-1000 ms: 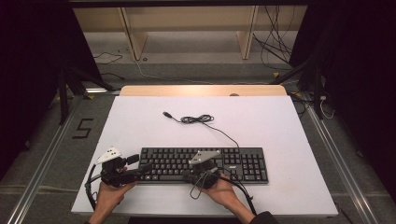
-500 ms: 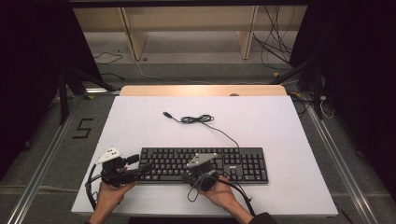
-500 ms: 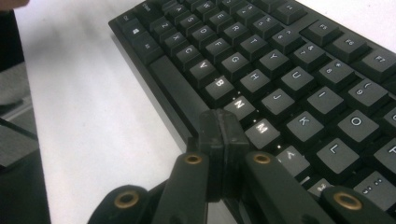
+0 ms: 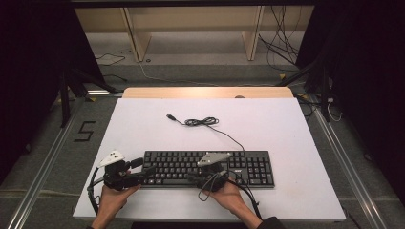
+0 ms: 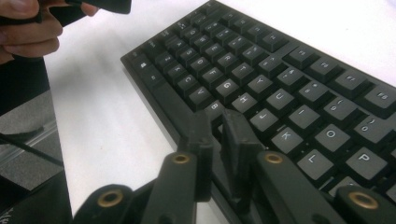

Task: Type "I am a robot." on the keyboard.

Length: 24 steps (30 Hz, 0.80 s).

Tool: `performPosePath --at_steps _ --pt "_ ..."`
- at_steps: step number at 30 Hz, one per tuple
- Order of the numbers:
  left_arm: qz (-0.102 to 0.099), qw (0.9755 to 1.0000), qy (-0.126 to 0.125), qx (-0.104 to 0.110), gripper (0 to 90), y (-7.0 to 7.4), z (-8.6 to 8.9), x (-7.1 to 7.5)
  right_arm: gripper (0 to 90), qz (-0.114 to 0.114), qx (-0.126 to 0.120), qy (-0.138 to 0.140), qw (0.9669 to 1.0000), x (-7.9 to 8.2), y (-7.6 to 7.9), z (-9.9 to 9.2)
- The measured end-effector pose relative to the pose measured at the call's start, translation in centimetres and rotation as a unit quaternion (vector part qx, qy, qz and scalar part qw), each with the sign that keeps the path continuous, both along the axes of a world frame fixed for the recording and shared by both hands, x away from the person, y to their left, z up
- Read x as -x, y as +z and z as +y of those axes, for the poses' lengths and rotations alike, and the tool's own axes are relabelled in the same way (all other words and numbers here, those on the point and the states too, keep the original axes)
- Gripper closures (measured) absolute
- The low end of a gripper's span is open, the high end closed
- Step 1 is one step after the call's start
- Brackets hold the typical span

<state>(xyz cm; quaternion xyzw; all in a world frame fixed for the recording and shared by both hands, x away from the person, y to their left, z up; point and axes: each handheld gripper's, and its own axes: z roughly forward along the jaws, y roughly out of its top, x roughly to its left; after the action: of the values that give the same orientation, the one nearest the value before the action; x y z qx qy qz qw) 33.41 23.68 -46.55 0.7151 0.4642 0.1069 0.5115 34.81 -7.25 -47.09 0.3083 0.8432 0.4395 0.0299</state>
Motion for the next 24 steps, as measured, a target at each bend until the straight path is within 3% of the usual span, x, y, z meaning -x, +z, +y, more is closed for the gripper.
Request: performPosePath --at_steps 7,12,24 --pt "0.001 1.0 -0.004 0.003 35.9 -0.1 -0.1 -0.1 72.0 -0.004 -0.014 -0.008 0.9999 -0.2 0.5 -0.7" --pt "0.006 1.0 -0.002 -0.007 43.0 -0.2 -0.2 -0.3 57.8 -0.002 -0.019 -0.016 0.9997 -0.2 0.7 -1.1" --pt "0.013 0.9993 -0.009 -0.035 73.8 -0.5 -0.7 -0.8 43.6 -0.003 -0.029 -0.027 0.9992 -0.2 1.2 -1.7"
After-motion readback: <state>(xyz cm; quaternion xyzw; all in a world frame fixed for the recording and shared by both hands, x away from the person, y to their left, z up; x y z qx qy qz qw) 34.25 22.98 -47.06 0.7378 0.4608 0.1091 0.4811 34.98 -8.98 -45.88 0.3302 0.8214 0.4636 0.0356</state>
